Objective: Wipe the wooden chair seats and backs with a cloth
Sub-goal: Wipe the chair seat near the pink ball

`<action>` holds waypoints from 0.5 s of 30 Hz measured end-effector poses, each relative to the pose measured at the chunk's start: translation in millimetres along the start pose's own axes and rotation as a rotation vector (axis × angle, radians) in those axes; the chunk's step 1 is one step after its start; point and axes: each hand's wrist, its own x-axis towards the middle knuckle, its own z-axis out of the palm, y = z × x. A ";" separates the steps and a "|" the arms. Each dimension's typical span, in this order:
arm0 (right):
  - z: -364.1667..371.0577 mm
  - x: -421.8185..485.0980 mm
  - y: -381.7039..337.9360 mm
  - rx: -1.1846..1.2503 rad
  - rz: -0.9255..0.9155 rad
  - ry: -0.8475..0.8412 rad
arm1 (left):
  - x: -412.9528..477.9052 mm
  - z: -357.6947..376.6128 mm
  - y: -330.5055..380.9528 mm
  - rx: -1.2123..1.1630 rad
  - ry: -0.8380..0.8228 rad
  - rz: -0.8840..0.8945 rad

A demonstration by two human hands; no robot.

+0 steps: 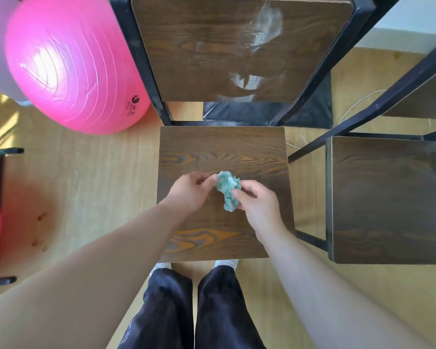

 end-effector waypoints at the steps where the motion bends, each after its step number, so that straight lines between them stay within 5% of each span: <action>1: -1.3 0.1 -1.6 0.040 0.005 -0.008 | 2.6 1.9 0.5 -0.048 -0.006 -0.019; 15: -14.5 7.5 -9.8 0.335 0.180 -0.036 | 12.5 13.9 1.2 -0.258 -0.032 -0.085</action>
